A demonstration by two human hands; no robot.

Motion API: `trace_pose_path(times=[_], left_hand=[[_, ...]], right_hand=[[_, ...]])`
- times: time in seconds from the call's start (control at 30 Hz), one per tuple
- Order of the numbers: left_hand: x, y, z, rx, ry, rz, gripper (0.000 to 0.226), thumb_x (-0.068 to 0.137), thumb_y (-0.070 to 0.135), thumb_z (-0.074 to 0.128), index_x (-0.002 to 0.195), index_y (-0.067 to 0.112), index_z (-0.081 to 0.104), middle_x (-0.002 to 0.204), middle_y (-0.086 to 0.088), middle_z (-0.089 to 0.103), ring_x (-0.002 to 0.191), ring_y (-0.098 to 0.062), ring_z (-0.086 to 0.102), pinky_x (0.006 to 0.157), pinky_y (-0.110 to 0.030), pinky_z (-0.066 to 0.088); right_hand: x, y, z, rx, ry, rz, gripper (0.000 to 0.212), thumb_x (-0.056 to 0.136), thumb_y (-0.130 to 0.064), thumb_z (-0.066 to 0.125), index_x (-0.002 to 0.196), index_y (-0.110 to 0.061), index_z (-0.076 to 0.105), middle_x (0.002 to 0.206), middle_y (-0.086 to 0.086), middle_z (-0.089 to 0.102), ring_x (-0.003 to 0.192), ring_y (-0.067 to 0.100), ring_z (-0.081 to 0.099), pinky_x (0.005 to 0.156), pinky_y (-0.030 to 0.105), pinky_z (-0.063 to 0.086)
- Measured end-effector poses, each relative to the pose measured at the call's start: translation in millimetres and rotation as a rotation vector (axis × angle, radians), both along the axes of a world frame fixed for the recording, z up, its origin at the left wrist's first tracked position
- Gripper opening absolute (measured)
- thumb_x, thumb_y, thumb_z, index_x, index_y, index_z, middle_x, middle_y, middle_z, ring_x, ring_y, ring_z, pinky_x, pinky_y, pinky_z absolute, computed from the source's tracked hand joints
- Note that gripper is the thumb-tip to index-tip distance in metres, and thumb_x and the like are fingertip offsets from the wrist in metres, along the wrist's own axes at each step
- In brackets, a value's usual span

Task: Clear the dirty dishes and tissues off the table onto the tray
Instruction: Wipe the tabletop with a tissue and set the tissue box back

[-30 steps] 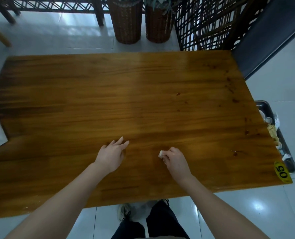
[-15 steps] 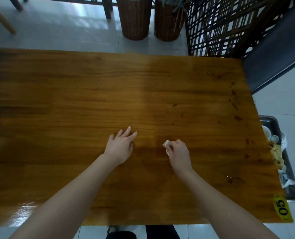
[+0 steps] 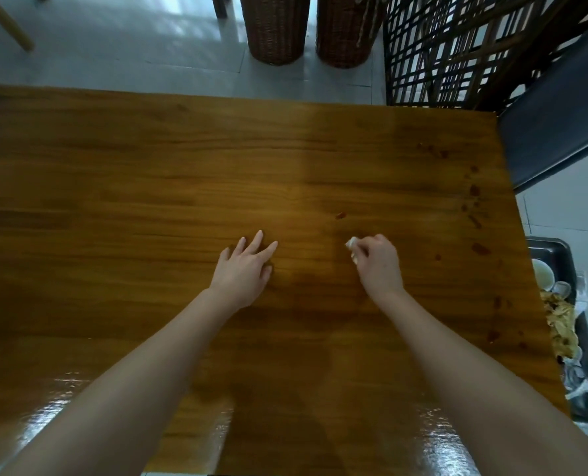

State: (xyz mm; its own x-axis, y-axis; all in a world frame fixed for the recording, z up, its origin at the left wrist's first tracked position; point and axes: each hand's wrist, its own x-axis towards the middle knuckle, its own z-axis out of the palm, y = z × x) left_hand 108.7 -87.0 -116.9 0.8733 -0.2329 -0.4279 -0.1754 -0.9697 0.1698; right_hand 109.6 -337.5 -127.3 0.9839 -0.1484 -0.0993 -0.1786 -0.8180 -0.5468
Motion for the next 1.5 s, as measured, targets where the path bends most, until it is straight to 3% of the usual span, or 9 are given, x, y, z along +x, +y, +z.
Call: trace_pose_path(times=[0.13,0.27,0.63,0.83,0.97,1.23,1.4,1.5], left_hand=[[10,-13,-1,-0.019,-0.014,-0.017,0.054,0.101,0.039,0.035,0.151,0.038,0.014,0.161,0.000,0.005,0.147,-0.030,0.009,0.116,-0.050,0.014],[26,-24,-5,0.005,-0.006,-0.014,0.052,0.102,0.041,0.032,0.151,0.038,0.014,0.161,-0.001,0.004,0.147,-0.032,0.009,0.115,-0.053,0.012],[43,-32,-5,0.058,0.078,-0.027,0.053,0.101,0.036,0.035,0.150,0.038,0.016,0.161,-0.002,0.006,0.146,-0.034,0.011,0.114,-0.056,0.011],[47,-30,0,0.039,0.146,-0.028,0.060,0.097,0.045,0.044,0.150,0.040,0.016,0.161,0.000,0.002,0.147,-0.033,0.008,0.113,-0.059,0.013],[49,-33,2,0.044,0.157,-0.013,0.056,0.098,0.045,0.042,0.149,0.041,0.018,0.161,0.001,0.002,0.147,-0.032,0.009,0.113,-0.058,0.016],[50,-36,5,0.070,0.168,-0.009,0.057,0.099,0.041,0.043,0.150,0.039,0.018,0.161,0.000,0.003,0.146,-0.033,0.011,0.114,-0.053,0.020],[54,-36,5,0.092,0.186,-0.037,0.058,0.099,0.041,0.043,0.150,0.039,0.017,0.161,-0.001,0.002,0.146,-0.034,0.013,0.113,-0.052,0.023],[56,-32,3,0.080,0.200,-0.078,0.060,0.099,0.040,0.044,0.150,0.039,0.014,0.161,-0.001,0.000,0.146,-0.034,0.012,0.112,-0.051,0.027]], right_hand=[[19,-29,0,0.035,0.011,-0.160,0.019,0.096,-0.016,0.052,0.102,-0.007,0.068,0.087,-0.003,0.051,0.082,0.013,0.053,0.070,0.026,0.047],[20,-16,-2,0.013,-0.014,-0.197,0.019,0.096,-0.011,0.051,0.095,-0.005,0.068,0.085,0.000,0.052,0.080,0.015,0.053,0.065,0.020,0.040],[33,13,-7,-0.048,-0.063,0.237,0.019,0.096,-0.011,0.050,0.098,-0.008,0.069,0.091,0.003,0.058,0.087,0.014,0.050,0.076,0.026,0.043],[79,-7,-7,0.029,-0.067,-0.001,0.020,0.096,-0.016,0.053,0.102,-0.008,0.070,0.088,0.000,0.056,0.085,0.012,0.052,0.072,0.023,0.044],[89,-1,-9,-0.035,-0.103,-0.043,0.018,0.095,-0.011,0.052,0.097,-0.005,0.069,0.089,0.006,0.060,0.084,0.015,0.053,0.072,0.025,0.045],[61,49,-18,-0.090,-0.137,0.189,0.013,0.092,-0.004,0.054,0.091,-0.006,0.067,0.087,0.006,0.059,0.082,0.018,0.052,0.073,0.028,0.044],[45,37,-16,-0.051,-0.140,0.311,0.017,0.091,-0.007,0.056,0.104,-0.008,0.068,0.091,0.004,0.061,0.085,0.017,0.053,0.079,0.029,0.045],[38,12,-12,-0.035,-0.121,0.250,0.023,0.093,-0.011,0.055,0.113,-0.008,0.066,0.096,0.004,0.060,0.090,0.016,0.052,0.081,0.028,0.042]])
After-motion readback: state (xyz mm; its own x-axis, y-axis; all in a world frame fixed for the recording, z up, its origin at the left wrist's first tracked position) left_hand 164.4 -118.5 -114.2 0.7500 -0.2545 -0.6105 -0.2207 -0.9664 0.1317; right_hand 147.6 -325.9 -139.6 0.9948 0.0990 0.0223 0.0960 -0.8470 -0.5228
